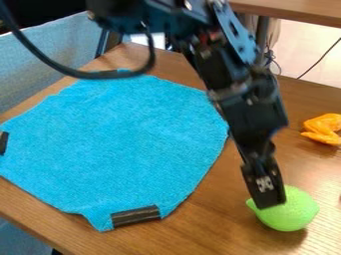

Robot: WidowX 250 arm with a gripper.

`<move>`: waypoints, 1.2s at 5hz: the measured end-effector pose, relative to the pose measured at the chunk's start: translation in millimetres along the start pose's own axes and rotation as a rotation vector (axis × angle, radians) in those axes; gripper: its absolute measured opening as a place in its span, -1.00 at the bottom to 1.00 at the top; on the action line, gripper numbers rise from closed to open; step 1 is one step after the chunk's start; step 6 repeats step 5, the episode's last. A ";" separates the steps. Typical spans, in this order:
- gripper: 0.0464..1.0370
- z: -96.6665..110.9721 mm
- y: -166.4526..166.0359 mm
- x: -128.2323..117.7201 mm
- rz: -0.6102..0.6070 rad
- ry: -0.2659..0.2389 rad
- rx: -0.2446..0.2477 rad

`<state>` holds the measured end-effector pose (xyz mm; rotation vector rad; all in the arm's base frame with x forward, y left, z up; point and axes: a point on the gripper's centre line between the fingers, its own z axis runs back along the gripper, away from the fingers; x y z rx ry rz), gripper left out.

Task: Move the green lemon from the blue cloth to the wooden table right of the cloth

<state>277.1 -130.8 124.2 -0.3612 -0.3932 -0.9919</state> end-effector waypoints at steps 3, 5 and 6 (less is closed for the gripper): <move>0.93 97.9 21.7 -90.5 0.499 0.056 0.300; 0.93 147.1 55.7 -163.7 1.001 -0.079 0.382; 0.93 147.1 55.7 -163.7 1.001 -0.079 0.382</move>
